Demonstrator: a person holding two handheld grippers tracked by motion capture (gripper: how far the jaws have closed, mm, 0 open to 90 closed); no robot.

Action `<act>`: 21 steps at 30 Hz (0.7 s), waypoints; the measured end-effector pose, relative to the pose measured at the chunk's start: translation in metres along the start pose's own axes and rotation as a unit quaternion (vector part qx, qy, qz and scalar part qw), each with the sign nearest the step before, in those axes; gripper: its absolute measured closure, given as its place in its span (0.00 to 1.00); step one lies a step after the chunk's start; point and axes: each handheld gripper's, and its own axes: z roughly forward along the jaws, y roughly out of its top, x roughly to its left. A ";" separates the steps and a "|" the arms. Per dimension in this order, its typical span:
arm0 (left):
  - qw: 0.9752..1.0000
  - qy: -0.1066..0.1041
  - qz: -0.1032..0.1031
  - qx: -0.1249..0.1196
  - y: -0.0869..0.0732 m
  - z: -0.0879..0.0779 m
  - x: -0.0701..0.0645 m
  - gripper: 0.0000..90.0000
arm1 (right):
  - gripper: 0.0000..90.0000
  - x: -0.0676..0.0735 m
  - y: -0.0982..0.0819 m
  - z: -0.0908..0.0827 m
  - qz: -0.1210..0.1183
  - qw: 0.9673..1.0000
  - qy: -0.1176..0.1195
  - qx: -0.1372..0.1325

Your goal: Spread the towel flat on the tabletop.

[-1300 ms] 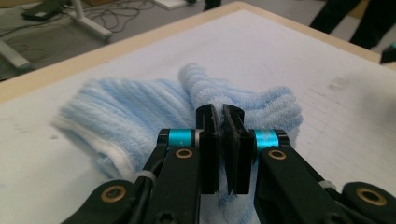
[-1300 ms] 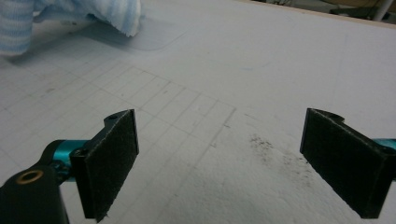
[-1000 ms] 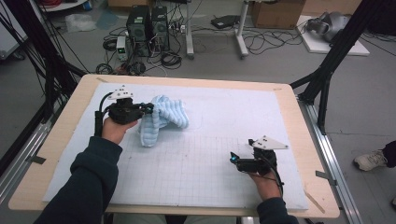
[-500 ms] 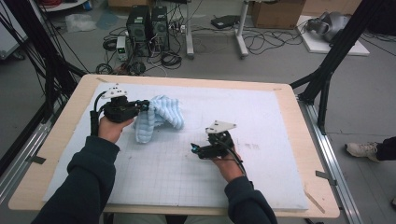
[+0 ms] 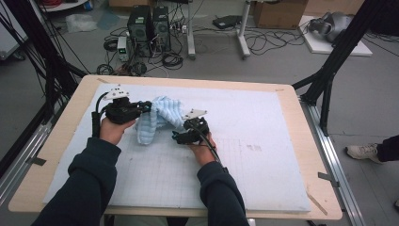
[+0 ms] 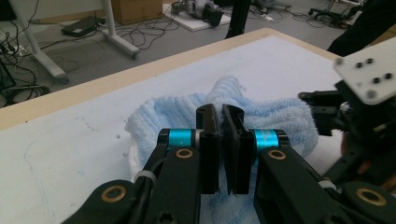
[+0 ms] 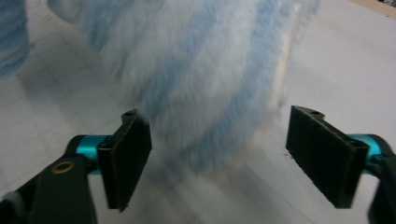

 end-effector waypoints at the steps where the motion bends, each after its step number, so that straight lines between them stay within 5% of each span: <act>1: 1.000 0.000 0.001 0.000 0.000 0.000 0.000 0.94 | 0.39 0.000 0.003 0.006 0.007 1.000 0.002 -0.004; 5: 1.000 -0.002 0.000 -0.002 0.000 -0.001 -0.001 0.94 | 0.82 -0.002 0.006 0.011 0.018 1.000 0.017 -0.004; 8: 1.000 -0.001 0.002 -0.004 0.001 -0.003 0.000 0.94 | 0.93 -0.004 0.005 0.007 0.020 0.999 0.039 0.001; 10: 1.000 -0.003 0.001 -0.005 0.001 -0.004 0.000 0.94 | 0.93 -0.004 0.005 0.005 0.020 0.999 0.046 0.004; 16: 1.000 -0.012 0.013 -0.007 0.003 -0.007 -0.006 0.95 | 0.94 -0.007 -0.006 -0.018 0.013 0.994 0.112 0.014; 18: 1.000 -0.016 0.017 -0.006 0.004 -0.006 -0.009 0.95 | 0.94 -0.006 -0.013 -0.036 0.017 0.988 0.151 0.016; 20: 1.000 -0.021 0.023 -0.004 0.004 -0.003 -0.012 0.95 | 0.94 -0.006 -0.016 -0.042 0.016 0.987 0.161 0.017; 21: 0.999 -0.022 0.027 -0.002 0.004 -0.002 -0.014 0.95 | 0.94 -0.005 -0.019 -0.054 0.019 0.983 0.183 0.023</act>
